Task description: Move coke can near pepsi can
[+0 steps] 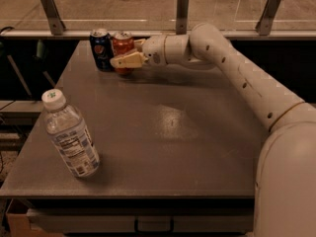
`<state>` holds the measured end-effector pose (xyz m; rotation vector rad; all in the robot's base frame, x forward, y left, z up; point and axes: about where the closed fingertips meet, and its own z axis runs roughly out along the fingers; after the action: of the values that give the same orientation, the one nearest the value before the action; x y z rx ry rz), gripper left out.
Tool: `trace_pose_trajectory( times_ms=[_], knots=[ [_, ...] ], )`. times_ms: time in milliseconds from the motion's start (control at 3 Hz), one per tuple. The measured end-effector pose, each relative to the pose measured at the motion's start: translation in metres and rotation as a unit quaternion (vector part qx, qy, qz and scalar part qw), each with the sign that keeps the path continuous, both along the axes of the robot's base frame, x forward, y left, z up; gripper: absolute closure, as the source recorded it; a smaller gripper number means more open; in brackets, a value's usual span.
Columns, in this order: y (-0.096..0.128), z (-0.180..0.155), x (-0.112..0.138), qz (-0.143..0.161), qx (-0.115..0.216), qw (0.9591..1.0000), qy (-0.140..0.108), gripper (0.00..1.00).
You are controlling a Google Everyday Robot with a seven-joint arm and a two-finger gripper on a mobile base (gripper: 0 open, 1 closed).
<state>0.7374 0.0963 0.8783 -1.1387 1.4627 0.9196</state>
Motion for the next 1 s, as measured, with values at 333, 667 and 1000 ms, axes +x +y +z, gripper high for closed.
trace_pose_trajectory(
  times_ms=[333, 667, 1000],
  knots=[
    [0.005, -0.004, 0.000, 0.009, -0.004, 1.0000, -0.001, 0.00],
    [0.005, -0.004, -0.001, 0.010, -0.004, 0.9999, -0.001, 0.00],
    [-0.036, 0.012, -0.003, -0.032, -0.009, 0.9993, -0.019, 0.00]
  ],
)
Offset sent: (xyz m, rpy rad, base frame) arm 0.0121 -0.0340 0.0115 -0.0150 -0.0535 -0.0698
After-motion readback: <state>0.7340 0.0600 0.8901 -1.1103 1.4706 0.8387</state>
